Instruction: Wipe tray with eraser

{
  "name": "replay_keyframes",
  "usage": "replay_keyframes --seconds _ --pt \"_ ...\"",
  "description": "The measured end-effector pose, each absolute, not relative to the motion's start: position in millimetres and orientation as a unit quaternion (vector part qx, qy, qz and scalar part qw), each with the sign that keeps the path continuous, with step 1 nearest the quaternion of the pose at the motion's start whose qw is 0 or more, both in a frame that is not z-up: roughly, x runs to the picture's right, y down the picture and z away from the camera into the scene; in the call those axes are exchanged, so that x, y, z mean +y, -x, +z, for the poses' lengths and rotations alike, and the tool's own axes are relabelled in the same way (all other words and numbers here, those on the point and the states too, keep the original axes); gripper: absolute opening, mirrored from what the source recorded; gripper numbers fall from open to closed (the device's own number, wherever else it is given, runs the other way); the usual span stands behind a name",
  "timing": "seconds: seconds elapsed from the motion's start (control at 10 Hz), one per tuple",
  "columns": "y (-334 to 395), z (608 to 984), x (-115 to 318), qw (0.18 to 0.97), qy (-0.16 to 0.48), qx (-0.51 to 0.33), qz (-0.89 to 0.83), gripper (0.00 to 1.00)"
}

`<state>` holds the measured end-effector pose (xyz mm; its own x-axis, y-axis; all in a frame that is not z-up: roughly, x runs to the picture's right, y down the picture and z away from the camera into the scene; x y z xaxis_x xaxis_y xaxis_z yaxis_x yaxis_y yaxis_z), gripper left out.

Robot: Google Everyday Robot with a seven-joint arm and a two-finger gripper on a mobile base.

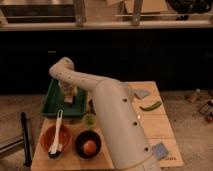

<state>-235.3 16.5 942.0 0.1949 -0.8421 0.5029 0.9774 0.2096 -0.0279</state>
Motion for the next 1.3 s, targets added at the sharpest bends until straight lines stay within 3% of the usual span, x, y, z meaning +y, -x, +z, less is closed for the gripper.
replay_keyframes --seconds 0.5,1.3 --pt "254 955 17 0.736 0.174 -0.215 -0.618 0.01" --pt "252 931 63 0.66 0.202 -0.26 -0.675 0.01"
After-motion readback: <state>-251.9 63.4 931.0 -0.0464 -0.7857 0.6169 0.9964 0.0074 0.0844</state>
